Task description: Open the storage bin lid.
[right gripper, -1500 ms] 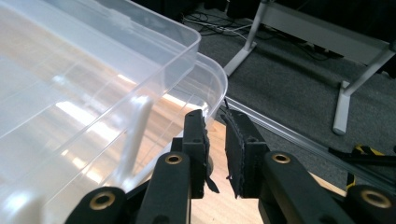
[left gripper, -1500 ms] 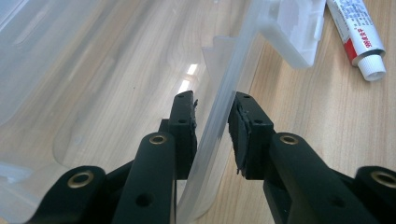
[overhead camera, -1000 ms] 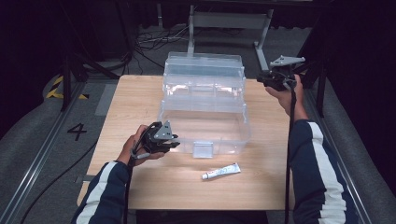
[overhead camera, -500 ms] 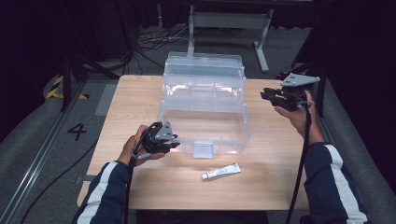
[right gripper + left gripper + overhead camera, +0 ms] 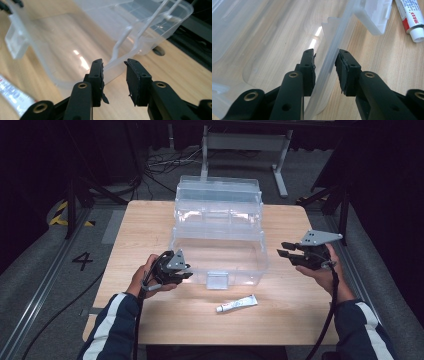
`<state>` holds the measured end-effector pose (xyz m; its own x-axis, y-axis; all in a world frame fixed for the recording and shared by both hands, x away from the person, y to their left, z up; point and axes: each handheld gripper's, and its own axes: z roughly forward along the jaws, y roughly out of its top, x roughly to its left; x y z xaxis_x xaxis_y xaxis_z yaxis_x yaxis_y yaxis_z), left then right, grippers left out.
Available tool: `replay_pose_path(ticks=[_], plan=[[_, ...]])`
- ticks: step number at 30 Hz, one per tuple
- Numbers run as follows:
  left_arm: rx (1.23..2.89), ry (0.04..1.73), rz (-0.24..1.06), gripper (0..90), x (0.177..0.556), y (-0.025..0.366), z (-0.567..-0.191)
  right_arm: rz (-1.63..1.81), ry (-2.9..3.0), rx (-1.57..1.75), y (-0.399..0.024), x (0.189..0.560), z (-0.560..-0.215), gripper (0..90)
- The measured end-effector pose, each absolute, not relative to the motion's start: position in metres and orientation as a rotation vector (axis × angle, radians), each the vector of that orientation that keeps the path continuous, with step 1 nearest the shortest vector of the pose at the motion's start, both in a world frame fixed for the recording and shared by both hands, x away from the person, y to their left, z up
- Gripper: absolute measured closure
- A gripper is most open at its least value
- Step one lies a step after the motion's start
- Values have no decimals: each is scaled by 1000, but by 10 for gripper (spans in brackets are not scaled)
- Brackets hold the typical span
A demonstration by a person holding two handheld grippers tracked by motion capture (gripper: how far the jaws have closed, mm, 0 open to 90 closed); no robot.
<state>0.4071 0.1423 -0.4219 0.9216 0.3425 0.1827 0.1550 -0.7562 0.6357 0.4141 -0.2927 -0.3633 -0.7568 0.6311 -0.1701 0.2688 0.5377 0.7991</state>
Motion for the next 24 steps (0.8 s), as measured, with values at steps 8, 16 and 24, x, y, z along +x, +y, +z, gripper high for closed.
replay_pose_path(ticks=[8, 16, 24], plan=[[2432, 347, 396, 688, 406, 141, -421, 1086, 2468, 657, -283, 383, -385, 617], [2436, 367, 428, 681, 403, 139, -420, 1071, 2593, 521, -251, 358, -402, 583], [2400, 418, 474, 579, 400, 144, -416, 1031, 2679, 414, -221, 349, -415, 553]])
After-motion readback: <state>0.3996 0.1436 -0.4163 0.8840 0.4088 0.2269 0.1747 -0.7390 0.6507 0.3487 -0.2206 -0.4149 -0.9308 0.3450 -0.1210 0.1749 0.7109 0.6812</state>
